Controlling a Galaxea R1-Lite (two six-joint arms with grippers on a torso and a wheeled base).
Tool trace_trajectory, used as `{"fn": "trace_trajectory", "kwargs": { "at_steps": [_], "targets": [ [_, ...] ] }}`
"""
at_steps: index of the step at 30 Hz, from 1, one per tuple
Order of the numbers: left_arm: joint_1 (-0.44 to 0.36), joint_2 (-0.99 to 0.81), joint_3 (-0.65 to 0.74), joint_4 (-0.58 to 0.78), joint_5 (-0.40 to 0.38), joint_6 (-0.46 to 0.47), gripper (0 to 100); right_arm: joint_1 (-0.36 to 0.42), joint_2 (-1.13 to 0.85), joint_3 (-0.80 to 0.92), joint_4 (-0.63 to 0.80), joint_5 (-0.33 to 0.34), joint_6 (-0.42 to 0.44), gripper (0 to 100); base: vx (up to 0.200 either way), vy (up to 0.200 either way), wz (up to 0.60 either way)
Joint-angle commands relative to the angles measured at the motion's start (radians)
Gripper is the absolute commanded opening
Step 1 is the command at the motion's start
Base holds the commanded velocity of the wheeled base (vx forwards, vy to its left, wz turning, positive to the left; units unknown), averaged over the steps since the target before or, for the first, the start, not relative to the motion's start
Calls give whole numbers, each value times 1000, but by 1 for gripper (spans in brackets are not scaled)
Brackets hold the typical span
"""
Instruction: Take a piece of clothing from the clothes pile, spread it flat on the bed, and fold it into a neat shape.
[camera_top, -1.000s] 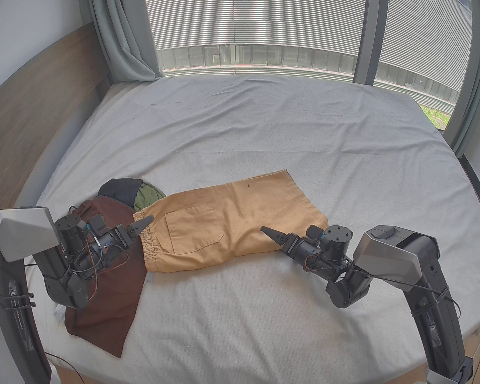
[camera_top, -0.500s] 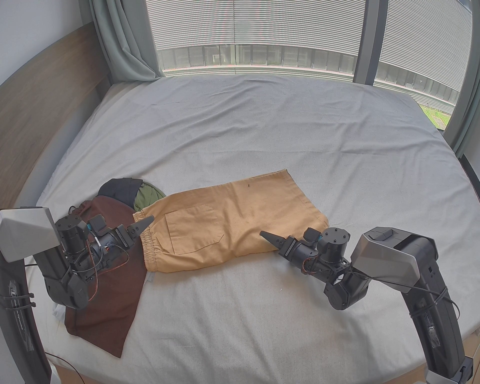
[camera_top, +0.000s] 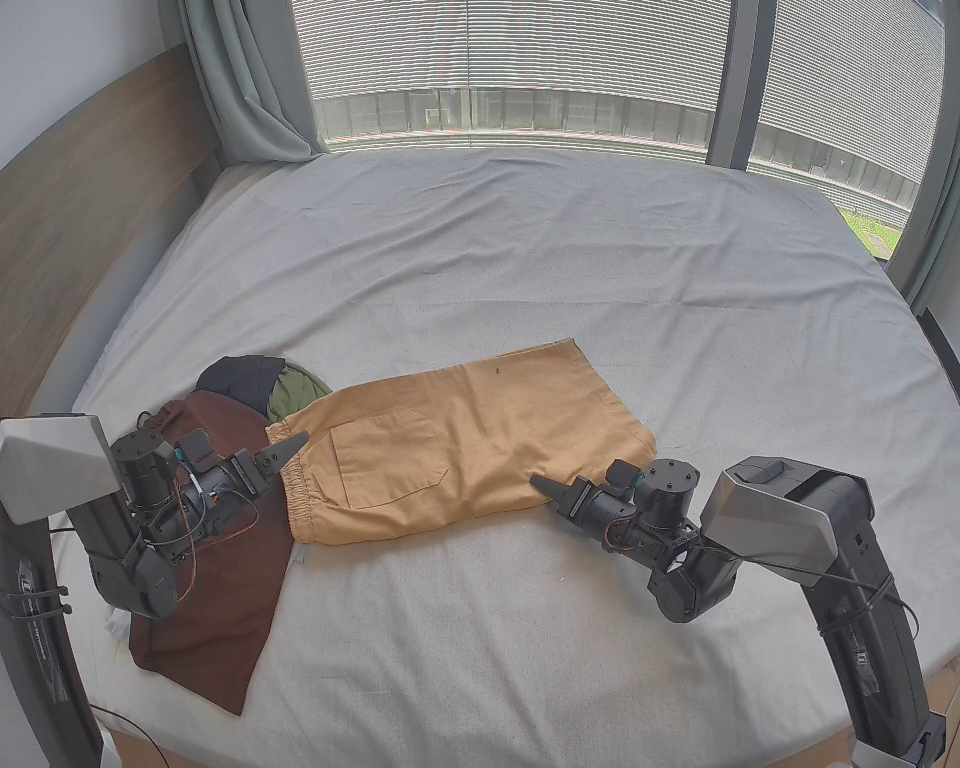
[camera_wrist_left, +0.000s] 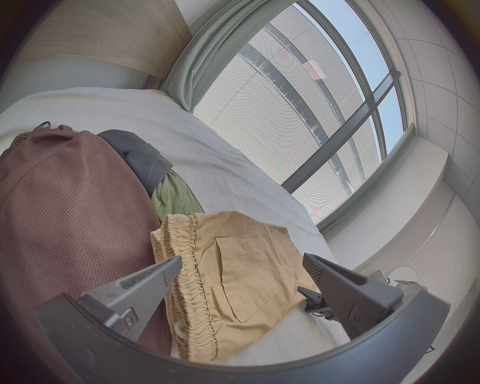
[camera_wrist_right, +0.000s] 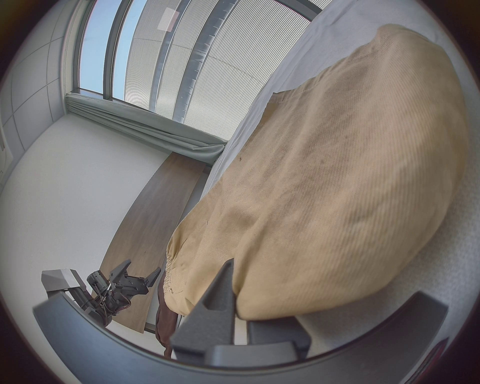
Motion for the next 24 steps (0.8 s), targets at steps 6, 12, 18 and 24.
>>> {"fn": "trace_trajectory", "kwargs": {
  "at_steps": [6, 12, 18, 24],
  "targets": [
    [-3, -1, 6, -2, -1, -1, 100, -4, -16, 48, -25, -1, -3, 0, 0, 0, 0],
    [-3, -2, 7, -2, -1, -1, 100, -3, -28, 82, -58, -1, -6, 0, 0, 0, 0],
    [-3, -4, 6, -2, -1, -1, 100, -3, -30, 86, -61, -1, -6, 0, 0, 0, 0],
    [-7, -4, 7, -2, 0, -1, 100, -3, -37, 96, -61, -1, -6, 0, 0, 0, 0]
  ]
}}
